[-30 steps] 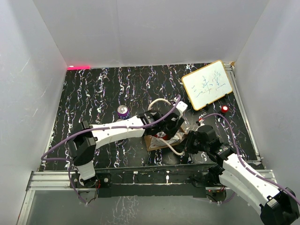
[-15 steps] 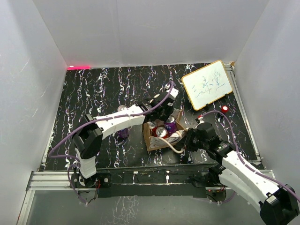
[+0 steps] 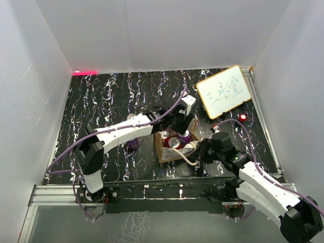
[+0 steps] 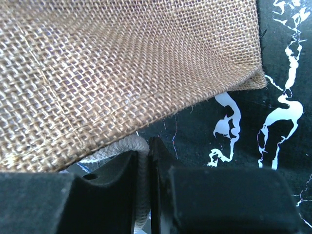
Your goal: Take the beverage out of the canvas bag
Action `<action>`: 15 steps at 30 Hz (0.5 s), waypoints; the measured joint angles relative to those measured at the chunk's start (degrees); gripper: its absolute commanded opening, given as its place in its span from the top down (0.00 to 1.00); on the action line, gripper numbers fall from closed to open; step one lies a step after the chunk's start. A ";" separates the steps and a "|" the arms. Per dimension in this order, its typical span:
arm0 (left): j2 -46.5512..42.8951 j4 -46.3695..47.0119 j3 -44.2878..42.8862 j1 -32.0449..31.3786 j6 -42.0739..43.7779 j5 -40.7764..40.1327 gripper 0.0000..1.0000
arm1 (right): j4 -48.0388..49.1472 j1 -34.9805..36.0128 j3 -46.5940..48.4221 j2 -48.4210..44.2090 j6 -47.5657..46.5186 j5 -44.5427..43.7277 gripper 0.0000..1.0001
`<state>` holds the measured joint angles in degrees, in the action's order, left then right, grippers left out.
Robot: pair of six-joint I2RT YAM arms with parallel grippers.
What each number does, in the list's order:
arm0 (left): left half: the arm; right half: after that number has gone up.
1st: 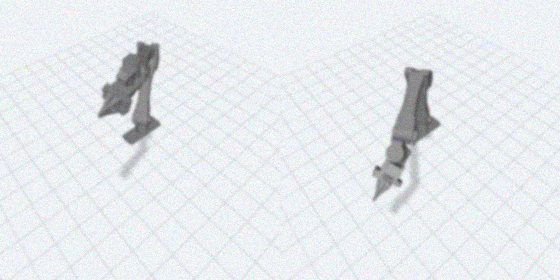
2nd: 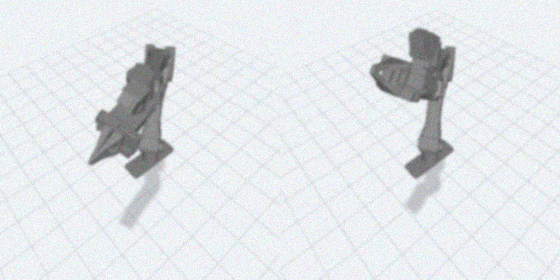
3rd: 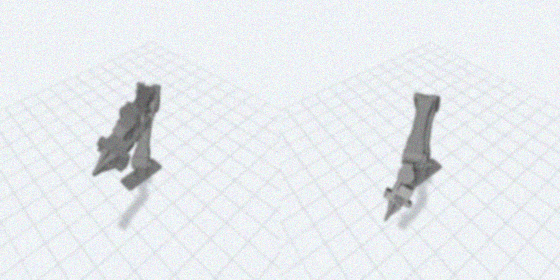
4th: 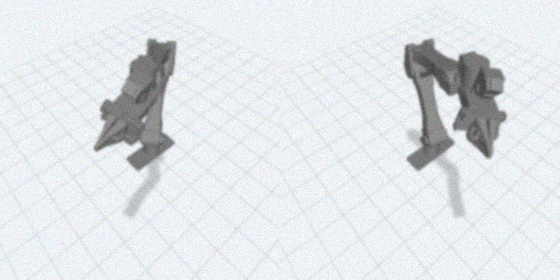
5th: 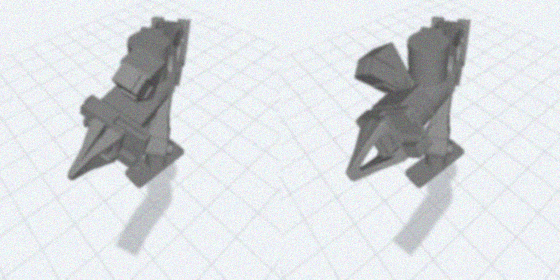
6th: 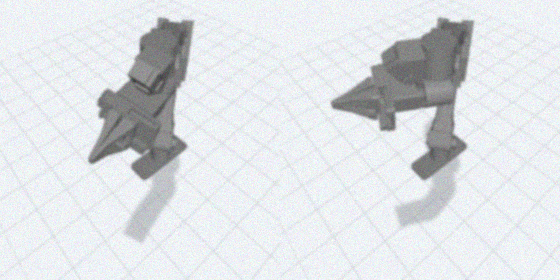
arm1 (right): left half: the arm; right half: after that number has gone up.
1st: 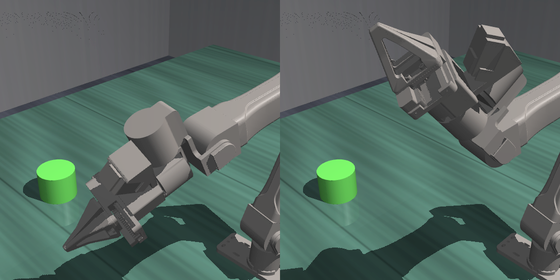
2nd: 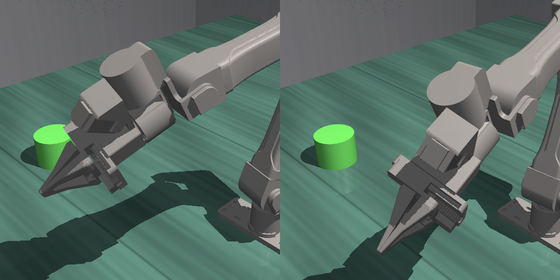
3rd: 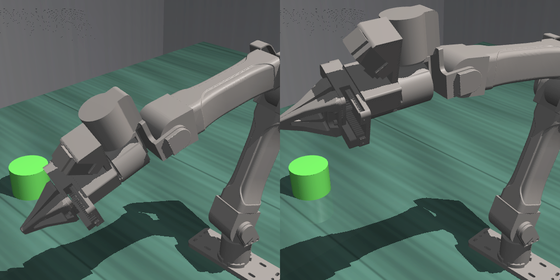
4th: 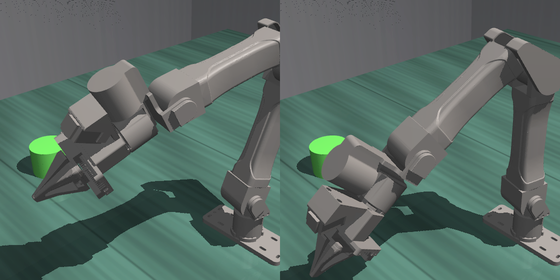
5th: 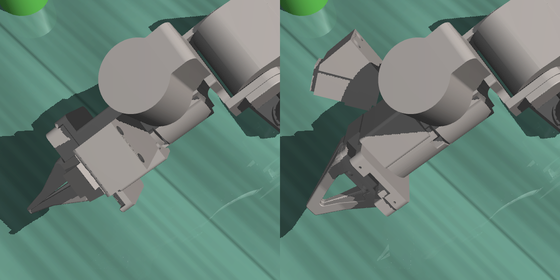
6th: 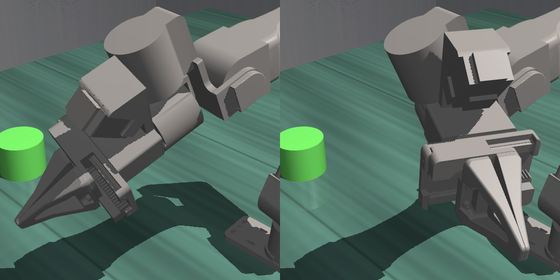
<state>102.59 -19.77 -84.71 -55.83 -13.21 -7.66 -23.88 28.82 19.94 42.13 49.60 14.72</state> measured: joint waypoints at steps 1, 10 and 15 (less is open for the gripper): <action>-0.79 0.00 0.20 -0.04 0.09 1.05 0.44 | 0.00 0.00 0.00 -0.02 0.00 0.02 0.86; -3.67 -0.61 2.03 -0.37 0.87 6.36 0.30 | 0.11 0.00 0.00 -0.04 0.00 0.02 0.86; -3.45 -0.74 2.03 -0.92 1.68 6.34 0.29 | 0.09 0.00 0.00 -0.44 0.02 0.04 0.86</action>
<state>99.13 -20.51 -82.67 -56.75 -11.53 -1.32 -23.79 28.82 19.94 41.69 49.63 14.76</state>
